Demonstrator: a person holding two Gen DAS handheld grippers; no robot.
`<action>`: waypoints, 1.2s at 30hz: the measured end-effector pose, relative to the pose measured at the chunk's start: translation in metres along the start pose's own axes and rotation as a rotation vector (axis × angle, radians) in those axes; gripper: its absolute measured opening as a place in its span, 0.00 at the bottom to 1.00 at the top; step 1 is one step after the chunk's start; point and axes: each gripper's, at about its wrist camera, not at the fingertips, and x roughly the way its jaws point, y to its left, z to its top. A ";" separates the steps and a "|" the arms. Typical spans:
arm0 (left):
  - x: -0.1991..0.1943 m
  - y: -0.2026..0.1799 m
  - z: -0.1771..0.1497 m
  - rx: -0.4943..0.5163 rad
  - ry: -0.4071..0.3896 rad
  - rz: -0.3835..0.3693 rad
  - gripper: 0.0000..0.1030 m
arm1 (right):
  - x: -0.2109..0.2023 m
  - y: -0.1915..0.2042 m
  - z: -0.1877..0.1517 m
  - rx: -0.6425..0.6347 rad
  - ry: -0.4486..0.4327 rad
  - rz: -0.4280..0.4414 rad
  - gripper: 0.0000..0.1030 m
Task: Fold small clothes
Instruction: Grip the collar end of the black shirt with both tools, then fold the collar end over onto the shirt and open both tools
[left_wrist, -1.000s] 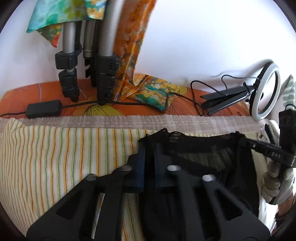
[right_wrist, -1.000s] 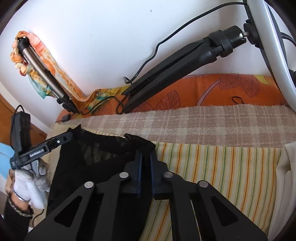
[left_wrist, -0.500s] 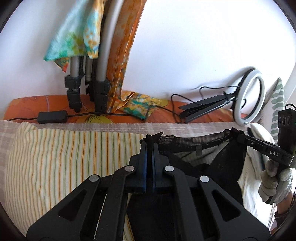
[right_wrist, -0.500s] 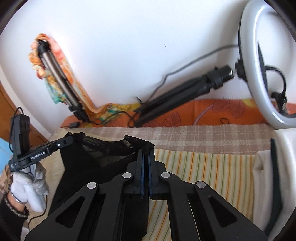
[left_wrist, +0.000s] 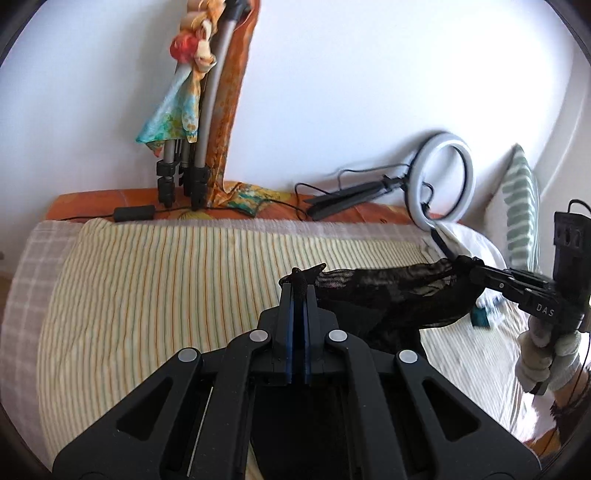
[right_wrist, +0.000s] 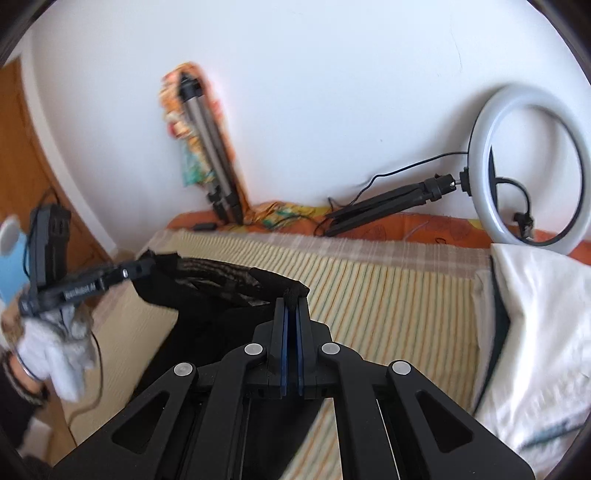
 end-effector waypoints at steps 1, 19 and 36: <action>-0.008 -0.004 -0.007 0.004 0.000 -0.004 0.01 | -0.007 0.008 -0.006 -0.023 0.002 -0.001 0.02; -0.082 -0.014 -0.154 0.013 0.037 0.053 0.02 | -0.070 0.075 -0.149 -0.176 0.053 -0.018 0.02; -0.140 0.005 -0.230 -0.007 0.096 0.048 0.14 | -0.124 0.082 -0.211 -0.160 0.096 -0.006 0.14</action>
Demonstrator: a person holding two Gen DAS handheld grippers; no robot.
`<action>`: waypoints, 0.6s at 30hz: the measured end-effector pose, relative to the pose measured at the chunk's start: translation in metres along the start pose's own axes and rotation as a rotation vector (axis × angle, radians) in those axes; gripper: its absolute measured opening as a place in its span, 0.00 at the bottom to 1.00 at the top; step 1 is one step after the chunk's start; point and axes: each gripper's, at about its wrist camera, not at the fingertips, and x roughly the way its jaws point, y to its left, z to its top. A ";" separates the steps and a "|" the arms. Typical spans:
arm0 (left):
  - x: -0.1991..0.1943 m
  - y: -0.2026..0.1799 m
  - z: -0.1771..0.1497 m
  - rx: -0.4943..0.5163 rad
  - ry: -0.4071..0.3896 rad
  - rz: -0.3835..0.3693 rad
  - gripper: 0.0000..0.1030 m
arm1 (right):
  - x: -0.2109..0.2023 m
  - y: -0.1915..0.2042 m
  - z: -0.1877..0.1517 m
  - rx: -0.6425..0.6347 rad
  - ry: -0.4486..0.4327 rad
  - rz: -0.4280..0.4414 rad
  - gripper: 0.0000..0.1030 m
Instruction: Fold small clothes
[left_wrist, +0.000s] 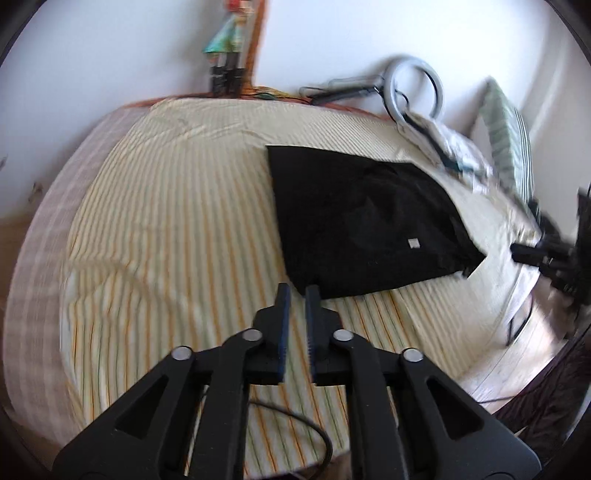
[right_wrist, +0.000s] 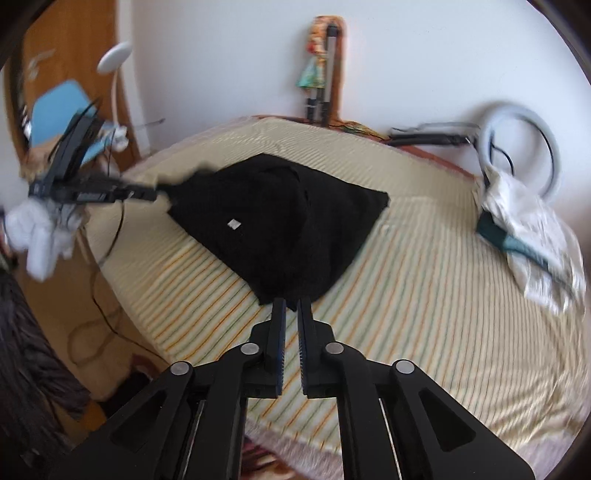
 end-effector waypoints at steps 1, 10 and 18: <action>-0.004 0.006 -0.002 -0.046 -0.006 -0.025 0.19 | -0.001 -0.006 0.000 0.049 -0.002 0.014 0.24; 0.019 0.034 0.005 -0.323 0.057 -0.160 0.41 | 0.039 -0.053 -0.006 0.490 0.072 0.279 0.32; 0.046 0.031 0.008 -0.422 0.113 -0.216 0.07 | 0.072 -0.049 -0.013 0.584 0.138 0.371 0.15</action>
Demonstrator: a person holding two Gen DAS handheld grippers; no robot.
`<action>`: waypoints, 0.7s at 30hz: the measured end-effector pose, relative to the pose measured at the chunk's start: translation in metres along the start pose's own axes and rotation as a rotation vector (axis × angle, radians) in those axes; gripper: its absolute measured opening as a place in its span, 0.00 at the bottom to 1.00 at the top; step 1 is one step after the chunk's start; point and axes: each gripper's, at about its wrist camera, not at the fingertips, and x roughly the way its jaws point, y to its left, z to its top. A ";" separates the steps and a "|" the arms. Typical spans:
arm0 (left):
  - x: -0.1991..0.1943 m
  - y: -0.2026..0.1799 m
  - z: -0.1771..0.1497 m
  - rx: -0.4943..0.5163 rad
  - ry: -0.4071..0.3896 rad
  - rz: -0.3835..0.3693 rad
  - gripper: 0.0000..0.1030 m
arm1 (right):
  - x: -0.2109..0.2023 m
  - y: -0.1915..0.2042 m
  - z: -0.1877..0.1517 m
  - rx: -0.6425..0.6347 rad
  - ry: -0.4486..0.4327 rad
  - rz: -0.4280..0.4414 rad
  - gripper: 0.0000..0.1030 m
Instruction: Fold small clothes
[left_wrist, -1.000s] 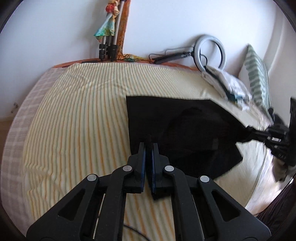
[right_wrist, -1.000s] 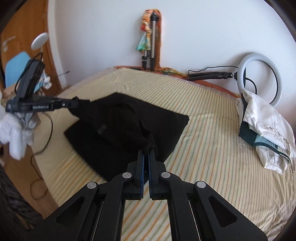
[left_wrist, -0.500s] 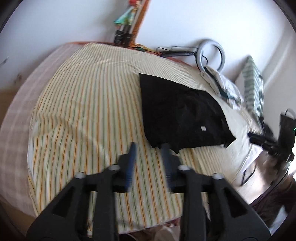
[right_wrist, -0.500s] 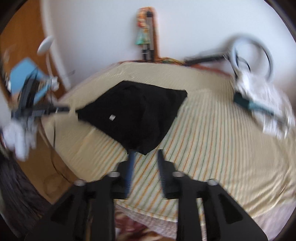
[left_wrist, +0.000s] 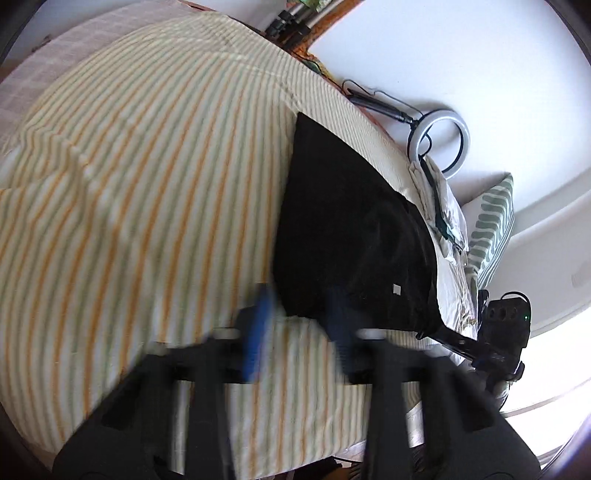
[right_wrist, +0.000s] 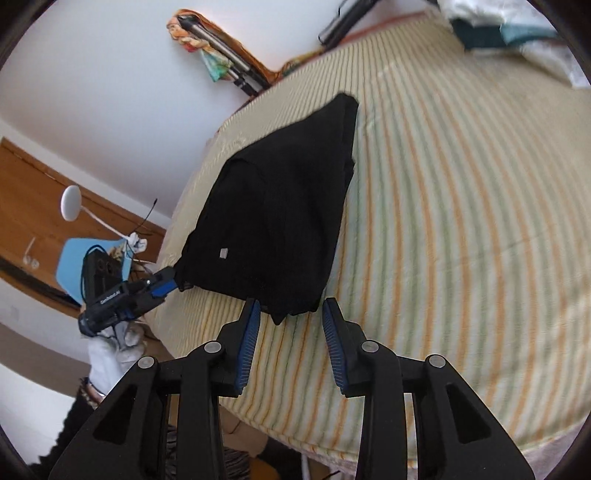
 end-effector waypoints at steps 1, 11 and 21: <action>0.000 -0.003 0.000 0.003 -0.007 0.000 0.07 | 0.002 0.000 0.000 0.000 0.011 0.017 0.03; -0.014 -0.015 -0.005 0.106 -0.042 0.092 0.03 | -0.028 0.015 0.001 -0.024 -0.037 0.089 0.02; -0.039 -0.039 -0.015 0.233 -0.126 0.219 0.15 | -0.037 0.025 0.009 -0.204 -0.007 0.018 0.17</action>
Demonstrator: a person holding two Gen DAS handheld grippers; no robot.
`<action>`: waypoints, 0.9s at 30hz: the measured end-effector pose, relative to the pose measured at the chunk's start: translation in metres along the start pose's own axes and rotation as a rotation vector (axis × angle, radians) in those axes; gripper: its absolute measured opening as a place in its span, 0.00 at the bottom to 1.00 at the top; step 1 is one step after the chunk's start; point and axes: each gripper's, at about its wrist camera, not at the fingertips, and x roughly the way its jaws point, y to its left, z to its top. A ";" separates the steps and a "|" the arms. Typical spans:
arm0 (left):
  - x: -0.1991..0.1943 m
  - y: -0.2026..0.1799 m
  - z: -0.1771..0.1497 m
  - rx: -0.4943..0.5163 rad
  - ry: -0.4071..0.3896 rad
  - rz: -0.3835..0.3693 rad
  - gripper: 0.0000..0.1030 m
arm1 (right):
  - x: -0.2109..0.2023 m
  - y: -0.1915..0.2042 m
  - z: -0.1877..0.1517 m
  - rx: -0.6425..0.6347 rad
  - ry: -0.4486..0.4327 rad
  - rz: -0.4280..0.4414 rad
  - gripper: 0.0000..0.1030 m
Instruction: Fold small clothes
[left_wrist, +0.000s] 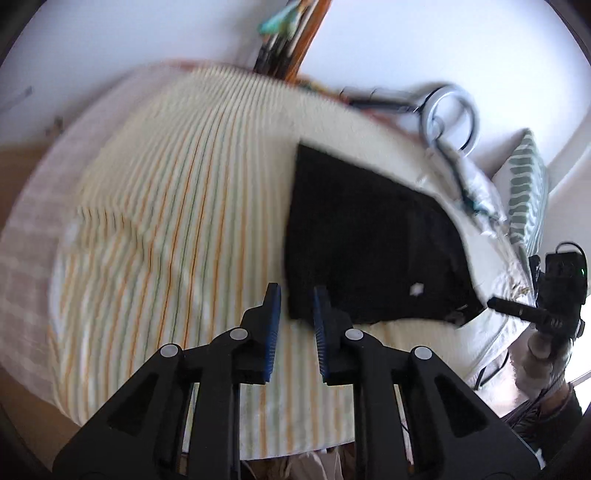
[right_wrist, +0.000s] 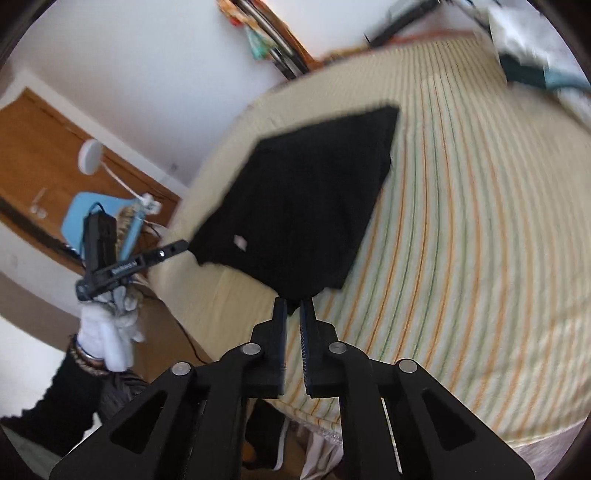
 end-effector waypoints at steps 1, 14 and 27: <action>-0.004 -0.006 0.001 0.011 -0.019 -0.008 0.15 | -0.004 -0.001 0.007 -0.008 -0.029 0.000 0.29; 0.054 -0.117 0.002 0.214 0.025 -0.122 0.15 | 0.028 -0.076 0.096 0.192 -0.141 0.041 0.37; 0.087 -0.107 0.002 0.201 0.086 -0.095 0.15 | 0.076 -0.113 0.121 0.315 -0.075 0.089 0.02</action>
